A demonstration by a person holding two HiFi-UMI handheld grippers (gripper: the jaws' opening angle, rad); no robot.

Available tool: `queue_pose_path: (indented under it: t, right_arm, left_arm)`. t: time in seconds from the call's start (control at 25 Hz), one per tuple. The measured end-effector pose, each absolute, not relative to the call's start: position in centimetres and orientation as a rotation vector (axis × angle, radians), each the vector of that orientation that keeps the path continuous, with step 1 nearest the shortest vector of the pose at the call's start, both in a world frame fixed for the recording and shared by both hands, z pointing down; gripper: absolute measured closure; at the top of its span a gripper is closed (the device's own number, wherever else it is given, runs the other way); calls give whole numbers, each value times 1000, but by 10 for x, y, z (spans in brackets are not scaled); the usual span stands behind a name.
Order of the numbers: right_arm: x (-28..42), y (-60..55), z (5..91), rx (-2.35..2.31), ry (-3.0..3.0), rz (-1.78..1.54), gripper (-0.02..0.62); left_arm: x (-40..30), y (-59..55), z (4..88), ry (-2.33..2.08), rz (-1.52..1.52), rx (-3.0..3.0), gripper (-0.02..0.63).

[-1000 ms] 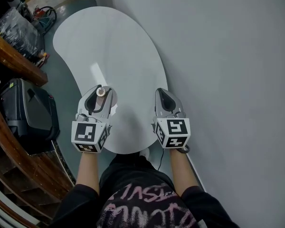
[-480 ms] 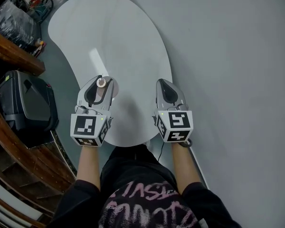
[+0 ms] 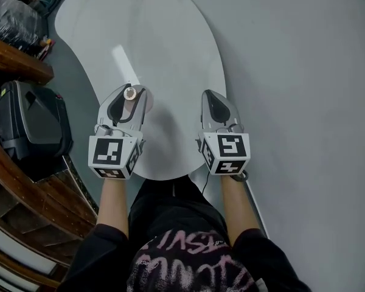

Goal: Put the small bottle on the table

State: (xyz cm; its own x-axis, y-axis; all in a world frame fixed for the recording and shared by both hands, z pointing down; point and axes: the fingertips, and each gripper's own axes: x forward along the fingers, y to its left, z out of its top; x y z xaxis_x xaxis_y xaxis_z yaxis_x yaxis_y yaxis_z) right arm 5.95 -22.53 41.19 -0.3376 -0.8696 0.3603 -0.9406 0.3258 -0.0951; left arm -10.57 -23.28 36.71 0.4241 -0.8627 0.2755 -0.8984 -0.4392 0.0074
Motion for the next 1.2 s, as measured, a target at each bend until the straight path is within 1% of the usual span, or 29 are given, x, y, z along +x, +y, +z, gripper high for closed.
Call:
queue_pose_path:
  t: [0.72, 1.2]
  right_arm:
    - [63, -238, 464, 1614, -2297, 518, 586]
    - [61, -244, 483, 1595, -2277, 571, 586]
  left_arm:
    - [-92, -250, 423, -1498, 421, 2485, 462]
    - [-86, -259, 445, -1463, 462, 2463, 461]
